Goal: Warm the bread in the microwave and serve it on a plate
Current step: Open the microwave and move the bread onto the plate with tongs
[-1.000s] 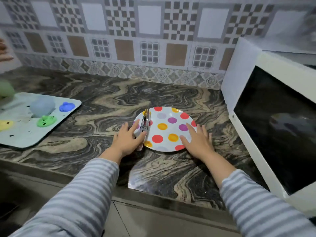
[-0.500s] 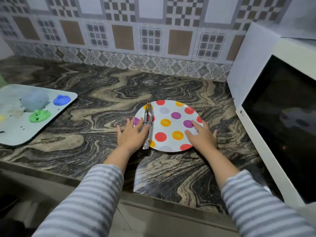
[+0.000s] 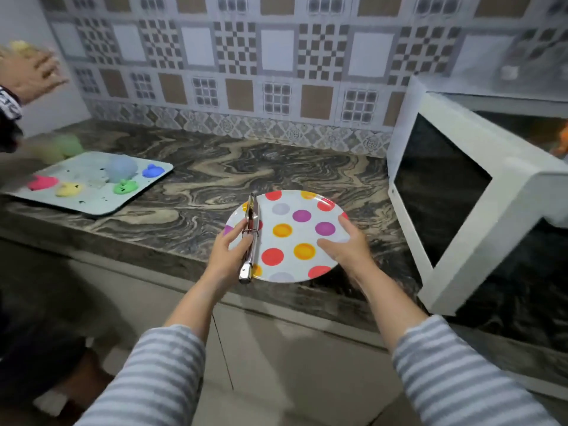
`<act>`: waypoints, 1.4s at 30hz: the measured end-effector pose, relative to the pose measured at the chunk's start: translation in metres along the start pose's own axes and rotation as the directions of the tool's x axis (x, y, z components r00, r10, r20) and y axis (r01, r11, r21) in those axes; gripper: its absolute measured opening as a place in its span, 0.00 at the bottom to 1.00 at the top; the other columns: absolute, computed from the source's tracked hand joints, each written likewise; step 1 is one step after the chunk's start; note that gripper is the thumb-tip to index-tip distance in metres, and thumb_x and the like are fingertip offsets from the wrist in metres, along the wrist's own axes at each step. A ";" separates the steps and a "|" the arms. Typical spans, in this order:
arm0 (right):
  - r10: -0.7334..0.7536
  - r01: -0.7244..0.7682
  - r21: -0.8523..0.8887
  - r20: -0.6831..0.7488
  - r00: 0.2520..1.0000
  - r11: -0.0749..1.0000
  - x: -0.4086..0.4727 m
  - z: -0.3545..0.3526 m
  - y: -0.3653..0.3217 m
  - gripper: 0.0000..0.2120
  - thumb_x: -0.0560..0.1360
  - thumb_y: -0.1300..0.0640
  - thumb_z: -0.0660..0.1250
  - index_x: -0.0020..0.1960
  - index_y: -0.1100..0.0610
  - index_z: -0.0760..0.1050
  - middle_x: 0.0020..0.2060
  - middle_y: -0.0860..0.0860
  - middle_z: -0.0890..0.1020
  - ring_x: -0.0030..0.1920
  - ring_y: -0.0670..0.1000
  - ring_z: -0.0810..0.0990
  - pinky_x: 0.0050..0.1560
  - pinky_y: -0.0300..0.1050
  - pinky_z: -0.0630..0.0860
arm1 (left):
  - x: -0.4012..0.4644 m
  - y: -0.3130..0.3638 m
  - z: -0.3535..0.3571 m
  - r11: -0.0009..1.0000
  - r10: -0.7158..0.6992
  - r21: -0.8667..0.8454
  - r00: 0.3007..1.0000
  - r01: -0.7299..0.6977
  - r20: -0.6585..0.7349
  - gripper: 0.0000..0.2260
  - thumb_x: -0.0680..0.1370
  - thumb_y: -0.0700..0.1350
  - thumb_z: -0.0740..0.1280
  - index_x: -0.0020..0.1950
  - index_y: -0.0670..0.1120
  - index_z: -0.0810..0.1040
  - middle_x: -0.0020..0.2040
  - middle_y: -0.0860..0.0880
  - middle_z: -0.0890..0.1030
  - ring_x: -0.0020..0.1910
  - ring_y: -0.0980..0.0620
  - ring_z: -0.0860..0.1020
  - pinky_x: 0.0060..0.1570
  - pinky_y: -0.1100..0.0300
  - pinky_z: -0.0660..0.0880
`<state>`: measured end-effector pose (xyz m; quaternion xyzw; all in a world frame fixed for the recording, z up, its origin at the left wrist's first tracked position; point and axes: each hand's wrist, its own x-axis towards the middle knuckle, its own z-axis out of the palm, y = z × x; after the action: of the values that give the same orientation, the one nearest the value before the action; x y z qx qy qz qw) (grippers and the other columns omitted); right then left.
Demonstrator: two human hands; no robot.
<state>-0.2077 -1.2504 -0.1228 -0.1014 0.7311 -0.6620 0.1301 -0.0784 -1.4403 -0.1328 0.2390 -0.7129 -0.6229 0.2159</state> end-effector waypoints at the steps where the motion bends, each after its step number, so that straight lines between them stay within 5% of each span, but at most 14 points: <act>1: 0.010 -0.011 0.009 0.013 1.000 1.000 -0.017 -0.005 0.002 0.36 0.70 0.70 0.72 0.74 0.60 0.63 0.61 0.55 0.76 0.58 0.53 0.76 0.56 0.49 0.76 | -0.020 -0.001 -0.001 1.000 0.001 0.005 1.000 0.000 -0.012 0.20 0.79 0.48 0.66 0.70 0.54 0.72 0.71 0.51 0.65 0.69 0.53 0.68 0.69 0.52 0.67; 6: 0.047 -0.052 0.047 0.088 0.995 0.998 -0.098 -0.030 0.023 0.36 0.70 0.71 0.72 0.74 0.61 0.63 0.63 0.58 0.77 0.55 0.53 0.77 0.41 0.36 0.79 | -0.114 -0.009 -0.001 0.999 -0.030 -0.015 0.996 0.028 -0.080 0.19 0.78 0.47 0.67 0.69 0.54 0.72 0.69 0.52 0.66 0.67 0.53 0.70 0.67 0.53 0.69; 10: 0.094 -0.102 0.075 0.097 0.991 0.992 -0.152 -0.053 0.044 0.38 0.69 0.70 0.73 0.75 0.58 0.62 0.62 0.56 0.77 0.58 0.55 0.79 0.53 0.49 0.79 | -0.179 -0.015 0.002 0.999 -0.040 -0.012 0.997 0.039 -0.071 0.18 0.78 0.47 0.67 0.69 0.55 0.73 0.68 0.52 0.67 0.65 0.56 0.71 0.66 0.56 0.69; 15: 0.097 -0.106 0.103 0.087 0.991 0.989 -0.216 -0.077 0.067 0.36 0.68 0.69 0.73 0.73 0.56 0.66 0.60 0.56 0.80 0.57 0.55 0.81 0.50 0.49 0.80 | -0.237 -0.026 0.004 0.999 -0.050 -0.012 0.998 0.049 -0.034 0.17 0.78 0.47 0.68 0.66 0.58 0.74 0.66 0.53 0.67 0.66 0.52 0.72 0.67 0.51 0.69; 19: 0.112 -0.116 0.115 0.039 0.993 0.987 -0.269 -0.097 0.077 0.37 0.68 0.69 0.74 0.74 0.55 0.65 0.59 0.56 0.80 0.57 0.56 0.80 0.49 0.50 0.81 | -0.276 -0.037 0.010 0.998 -0.062 -0.010 0.998 0.062 0.020 0.18 0.77 0.49 0.68 0.66 0.58 0.75 0.66 0.53 0.67 0.67 0.53 0.71 0.68 0.52 0.68; 24: 0.110 -0.103 0.130 -0.050 0.993 0.986 -0.327 -0.130 0.081 0.37 0.70 0.72 0.72 0.75 0.57 0.62 0.58 0.55 0.78 0.53 0.52 0.78 0.36 0.32 0.78 | -0.316 -0.043 0.033 0.997 -0.082 -0.005 0.992 0.083 0.091 0.17 0.77 0.48 0.68 0.66 0.58 0.74 0.63 0.55 0.68 0.66 0.54 0.71 0.68 0.52 0.68; 29: 0.101 -0.081 0.148 -0.135 0.986 0.986 -0.361 -0.185 0.079 0.30 0.69 0.74 0.71 0.69 0.60 0.70 0.52 0.55 0.81 0.46 0.49 0.81 0.38 0.34 0.79 | -0.338 -0.029 0.080 0.999 -0.023 0.030 0.982 0.018 0.189 0.18 0.78 0.48 0.67 0.68 0.56 0.74 0.65 0.50 0.68 0.66 0.53 0.70 0.68 0.53 0.67; 32: 0.084 -0.053 0.151 -0.212 0.974 0.987 -0.370 -0.225 0.070 0.29 0.70 0.74 0.70 0.64 0.51 0.69 0.46 0.48 0.81 0.43 0.43 0.79 0.35 0.31 0.78 | -0.343 -0.016 0.119 1.000 -0.001 0.029 0.971 -0.006 0.238 0.18 0.77 0.49 0.68 0.67 0.57 0.74 0.66 0.50 0.68 0.66 0.53 0.70 0.68 0.52 0.68; 39: 0.086 -0.047 0.124 -0.335 0.938 0.991 -0.358 -0.337 0.060 0.40 0.69 0.70 0.74 0.76 0.56 0.60 0.61 0.53 0.78 0.58 0.52 0.78 0.57 0.50 0.77 | -0.351 0.020 0.237 0.999 0.052 -0.026 0.952 -0.047 0.302 0.18 0.78 0.49 0.67 0.68 0.56 0.73 0.66 0.52 0.67 0.63 0.54 0.70 0.59 0.61 0.69; 42: 0.064 -0.036 0.086 -0.357 0.932 0.996 -0.338 -0.388 0.051 0.40 0.69 0.68 0.74 0.76 0.55 0.60 0.62 0.53 0.77 0.60 0.53 0.77 0.58 0.52 0.77 | -0.348 0.035 0.291 0.997 0.066 -0.061 0.947 -0.049 0.313 0.18 0.78 0.48 0.66 0.68 0.55 0.73 0.65 0.54 0.65 0.63 0.56 0.68 0.59 0.62 0.69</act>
<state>-0.0129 -0.7712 -0.1202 0.0450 0.7185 -0.6939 0.0149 0.0192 -0.9959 -0.1392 0.1099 -0.7285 -0.6648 0.1235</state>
